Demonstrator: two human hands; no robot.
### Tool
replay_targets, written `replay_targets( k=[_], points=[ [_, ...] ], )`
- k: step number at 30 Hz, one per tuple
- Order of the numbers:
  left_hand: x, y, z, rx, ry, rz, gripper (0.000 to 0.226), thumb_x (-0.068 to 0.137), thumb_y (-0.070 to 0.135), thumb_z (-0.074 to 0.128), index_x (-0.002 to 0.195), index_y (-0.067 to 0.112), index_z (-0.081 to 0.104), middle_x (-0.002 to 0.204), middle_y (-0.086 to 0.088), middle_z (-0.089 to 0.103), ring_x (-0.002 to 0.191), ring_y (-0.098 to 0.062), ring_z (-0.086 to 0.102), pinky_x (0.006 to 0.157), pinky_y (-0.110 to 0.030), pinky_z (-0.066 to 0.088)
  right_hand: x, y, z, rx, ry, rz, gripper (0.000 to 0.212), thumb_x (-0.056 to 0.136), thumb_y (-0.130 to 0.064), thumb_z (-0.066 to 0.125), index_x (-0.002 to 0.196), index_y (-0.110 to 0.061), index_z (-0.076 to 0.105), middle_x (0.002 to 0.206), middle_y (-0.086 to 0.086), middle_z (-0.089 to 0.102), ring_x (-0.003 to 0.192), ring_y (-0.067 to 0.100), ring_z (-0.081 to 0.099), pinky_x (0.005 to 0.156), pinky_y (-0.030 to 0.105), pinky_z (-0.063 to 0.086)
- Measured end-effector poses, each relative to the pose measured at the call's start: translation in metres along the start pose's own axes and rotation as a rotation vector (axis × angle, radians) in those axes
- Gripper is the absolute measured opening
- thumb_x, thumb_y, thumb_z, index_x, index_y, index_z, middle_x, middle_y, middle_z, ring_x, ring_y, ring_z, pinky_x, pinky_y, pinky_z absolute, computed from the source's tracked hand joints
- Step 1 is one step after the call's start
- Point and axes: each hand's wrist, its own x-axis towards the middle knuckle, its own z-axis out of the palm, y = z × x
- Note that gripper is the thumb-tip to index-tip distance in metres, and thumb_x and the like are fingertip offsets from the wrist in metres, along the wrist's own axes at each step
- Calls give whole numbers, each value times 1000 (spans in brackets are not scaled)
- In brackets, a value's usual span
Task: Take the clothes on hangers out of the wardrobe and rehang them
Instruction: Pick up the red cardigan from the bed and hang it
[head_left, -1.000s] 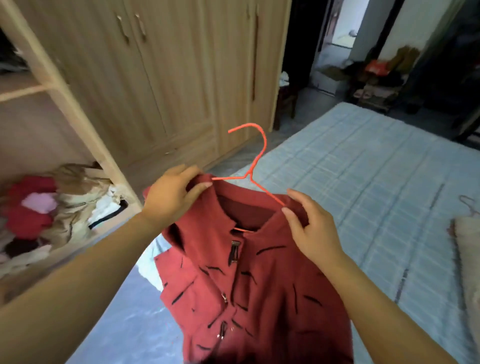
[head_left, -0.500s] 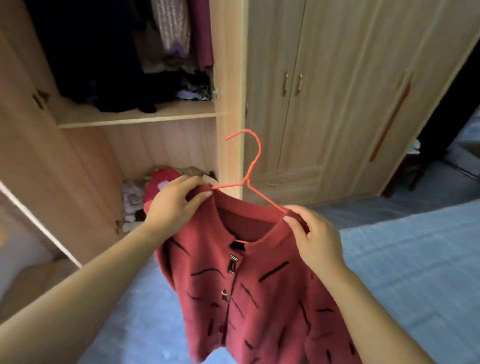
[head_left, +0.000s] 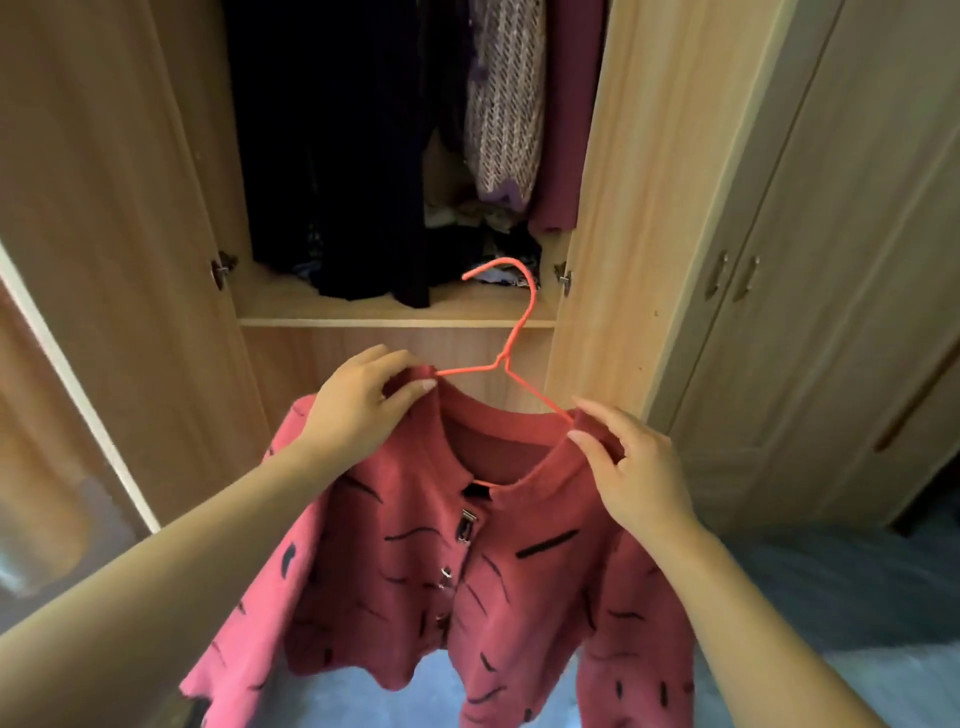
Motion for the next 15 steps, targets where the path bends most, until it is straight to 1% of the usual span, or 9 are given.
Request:
replay_targets(
  k=[3, 4, 7, 9, 11, 13, 14, 15],
  points=[
    [50, -23, -11, 14, 51, 20, 27, 83, 43, 58, 93, 19, 65, 79, 6, 51, 80, -19, 53, 68, -25, 33, 52, -6, 20, 1, 68, -19, 26, 85, -19, 65, 112, -19, 67, 106, -18, 60, 102, 1, 55, 87, -2, 32],
    [68, -30, -14, 23, 76, 23, 25, 83, 41, 59, 93, 19, 65, 80, 6, 51, 82, -19, 54, 69, -26, 34, 71, -7, 25, -4, 100, -30, 25, 86, -20, 65, 111, -19, 67, 105, -17, 62, 101, 2, 55, 85, -1, 32],
    [119, -48, -18, 32, 159, 18, 32, 81, 47, 54, 98, 23, 66, 85, 3, 56, 85, -19, 56, 76, -37, 45, 127, -9, 38, -27, 190, -48, 25, 85, -26, 63, 109, -24, 68, 105, -12, 68, 96, 5, 56, 76, 6, 36],
    [150, -59, -14, 30, 210, 17, 33, 81, 50, 52, 99, 25, 65, 83, 7, 52, 83, -19, 55, 76, -42, 47, 162, -5, 46, -45, 218, -60, 26, 85, -30, 62, 111, -26, 67, 105, -7, 70, 93, 7, 55, 72, 12, 37],
    [180, -73, -4, 36, 252, 21, 34, 80, 52, 51, 99, 27, 64, 80, 10, 47, 81, -19, 53, 74, -44, 48, 194, 6, 54, -57, 211, -61, 27, 86, -31, 64, 112, -28, 66, 106, -6, 70, 90, 10, 59, 76, 19, 41],
    [210, -88, 9, 44, 281, 38, 37, 80, 56, 47, 99, 28, 64, 80, 10, 45, 80, -19, 53, 73, -44, 48, 227, 21, 62, -44, 168, -58, 27, 85, -31, 66, 112, -30, 65, 103, -6, 71, 91, 16, 63, 81, 27, 46],
    [224, -95, 17, 44, 287, 44, 39, 79, 57, 45, 99, 29, 63, 80, 11, 46, 80, -18, 53, 72, -44, 48, 243, 29, 65, -38, 141, -61, 27, 84, -31, 66, 111, -30, 65, 102, -6, 71, 92, 17, 64, 83, 29, 48],
    [239, -102, 24, 42, 289, 48, 40, 79, 58, 43, 99, 30, 63, 80, 10, 47, 80, -17, 53, 72, -43, 49, 259, 38, 69, -38, 112, -63, 26, 84, -31, 66, 110, -30, 66, 100, -7, 70, 92, 16, 64, 83, 28, 48]
  ],
)
